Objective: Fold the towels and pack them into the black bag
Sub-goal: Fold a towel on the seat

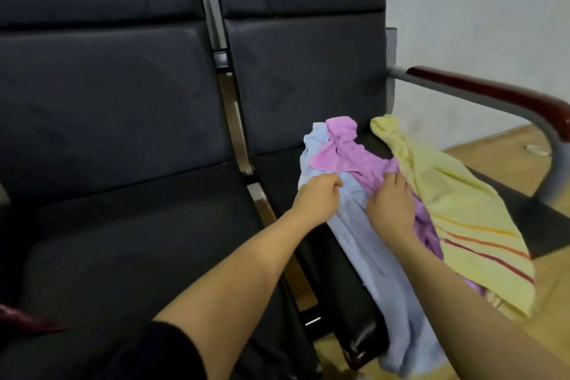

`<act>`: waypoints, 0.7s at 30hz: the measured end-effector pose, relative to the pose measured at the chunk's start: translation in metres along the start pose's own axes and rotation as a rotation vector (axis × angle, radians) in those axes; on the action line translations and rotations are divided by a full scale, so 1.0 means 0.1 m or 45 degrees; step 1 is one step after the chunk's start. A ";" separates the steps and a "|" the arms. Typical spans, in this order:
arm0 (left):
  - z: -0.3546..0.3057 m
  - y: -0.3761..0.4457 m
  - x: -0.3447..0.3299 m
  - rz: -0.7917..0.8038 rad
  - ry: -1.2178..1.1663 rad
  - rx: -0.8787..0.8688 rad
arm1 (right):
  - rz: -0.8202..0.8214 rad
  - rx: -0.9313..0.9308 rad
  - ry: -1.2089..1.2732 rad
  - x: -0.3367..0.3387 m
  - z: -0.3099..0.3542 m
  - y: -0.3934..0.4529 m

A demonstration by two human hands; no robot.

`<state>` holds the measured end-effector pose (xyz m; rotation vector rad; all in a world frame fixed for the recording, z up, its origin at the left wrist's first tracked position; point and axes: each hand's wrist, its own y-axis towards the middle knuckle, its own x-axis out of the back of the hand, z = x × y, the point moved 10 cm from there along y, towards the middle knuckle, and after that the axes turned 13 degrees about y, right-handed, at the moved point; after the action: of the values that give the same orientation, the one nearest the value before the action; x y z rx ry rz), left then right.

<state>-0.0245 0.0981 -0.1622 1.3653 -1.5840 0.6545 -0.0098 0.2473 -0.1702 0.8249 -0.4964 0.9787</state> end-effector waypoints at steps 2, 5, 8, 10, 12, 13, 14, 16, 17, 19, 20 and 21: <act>-0.15 0.13 -0.15 0.037 0.041 -0.049 | 0.023 -0.066 -0.056 -0.04 -0.15 0.05; -0.25 0.25 -0.38 0.142 0.261 -0.078 | 0.137 -0.146 -0.203 -0.14 -0.31 0.09; -0.19 0.29 -0.54 0.198 0.341 -0.036 | 0.192 -0.129 -0.316 -0.15 -0.36 0.19; -0.18 0.30 -0.57 0.182 0.351 -0.042 | 0.154 -0.071 -0.342 -0.12 -0.29 0.24; -0.16 0.33 -0.56 0.151 0.313 -0.040 | 0.072 -0.044 -0.307 -0.07 -0.20 0.26; -0.16 0.34 -0.53 0.135 0.284 -0.033 | 0.008 -0.043 -0.261 -0.02 -0.16 0.27; -0.16 0.35 -0.50 0.103 0.255 -0.030 | -0.057 -0.041 -0.196 0.05 -0.11 0.29; -0.18 0.39 -0.36 0.004 0.146 -0.051 | -0.150 0.001 -0.018 0.19 0.02 0.31; -0.20 0.40 -0.26 -0.057 0.070 -0.067 | -0.175 0.054 0.095 0.25 0.12 0.33; -0.24 0.43 -0.03 -0.186 -0.122 -0.115 | -0.212 0.159 0.334 0.37 0.32 0.33; -0.27 0.44 0.10 -0.236 -0.220 -0.151 | -0.221 0.192 0.423 0.40 0.41 0.34; -0.30 0.44 0.22 -0.247 -0.293 -0.170 | -0.211 0.221 0.503 0.42 0.48 0.35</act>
<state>-0.0565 0.1245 -0.1225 1.5118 -1.6158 0.2773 -0.0201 0.2419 -0.0989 0.7878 -0.0032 1.0081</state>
